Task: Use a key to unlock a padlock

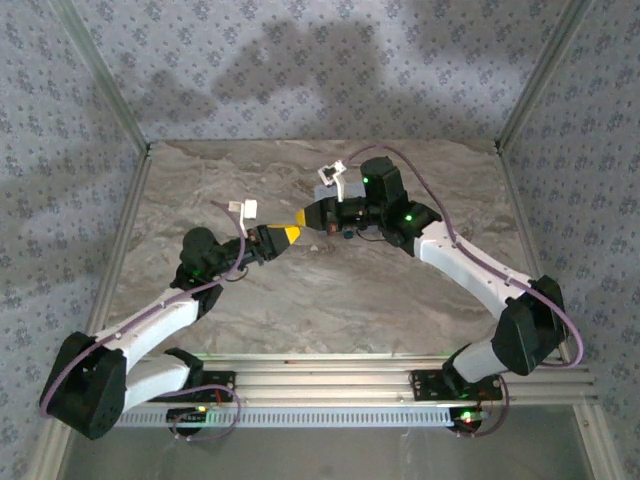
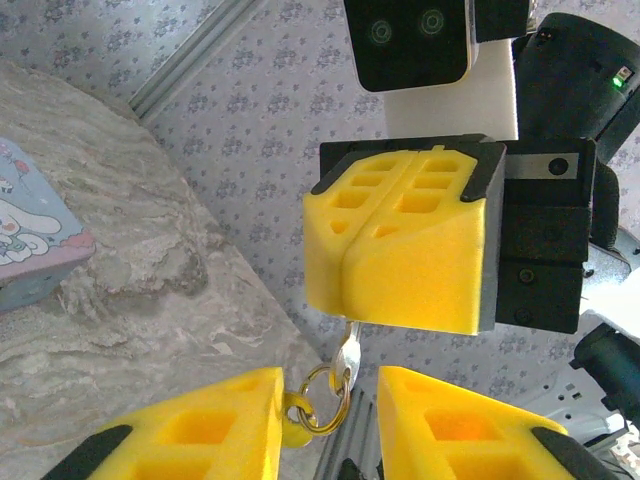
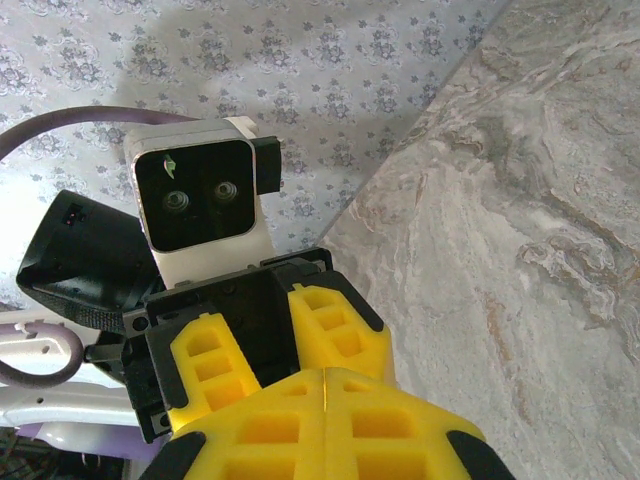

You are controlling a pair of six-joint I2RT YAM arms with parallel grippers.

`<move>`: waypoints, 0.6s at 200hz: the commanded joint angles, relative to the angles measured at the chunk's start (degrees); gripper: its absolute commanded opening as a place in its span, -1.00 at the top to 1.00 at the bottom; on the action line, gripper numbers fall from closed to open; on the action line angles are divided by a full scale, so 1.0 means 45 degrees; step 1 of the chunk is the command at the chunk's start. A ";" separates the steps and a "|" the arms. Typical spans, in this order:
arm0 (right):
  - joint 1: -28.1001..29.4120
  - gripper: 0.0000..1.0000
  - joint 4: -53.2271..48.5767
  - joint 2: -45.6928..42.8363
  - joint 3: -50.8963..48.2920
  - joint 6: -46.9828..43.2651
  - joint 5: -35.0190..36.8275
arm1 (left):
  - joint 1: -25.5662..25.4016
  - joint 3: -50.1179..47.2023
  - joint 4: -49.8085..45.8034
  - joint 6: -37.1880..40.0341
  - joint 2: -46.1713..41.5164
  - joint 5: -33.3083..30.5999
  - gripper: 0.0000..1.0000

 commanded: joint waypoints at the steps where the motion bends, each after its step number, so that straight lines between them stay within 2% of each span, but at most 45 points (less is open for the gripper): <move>1: 0.0097 1.00 0.0254 -0.0329 -0.0120 0.0093 -0.0058 | 0.0051 0.0567 0.0494 0.0108 -0.0011 0.0022 0.35; 27: 0.0117 1.00 0.0284 -0.0339 -0.0159 0.0094 -0.0060 | 0.0050 0.0567 0.0513 0.0108 0.0005 0.0041 0.34; 65: 0.0151 1.00 0.0424 -0.0299 -0.0232 0.0143 -0.0059 | 0.0048 0.0566 0.0533 0.0128 -0.0006 0.0051 0.48; 80: 0.0174 1.00 0.0505 -0.0289 -0.0274 0.0143 -0.0059 | 0.0048 0.0567 0.0523 0.0128 0.0006 0.0080 0.61; 104: 0.0189 1.00 0.0554 -0.0199 -0.0280 0.0191 -0.0025 | 0.0053 0.0514 0.0513 0.0183 -0.0059 0.0068 1.00; 120: 0.0200 1.00 0.0538 -0.0181 -0.0296 0.0230 0.0082 | 0.0078 0.0414 0.0407 0.0327 -0.0176 -0.0027 1.00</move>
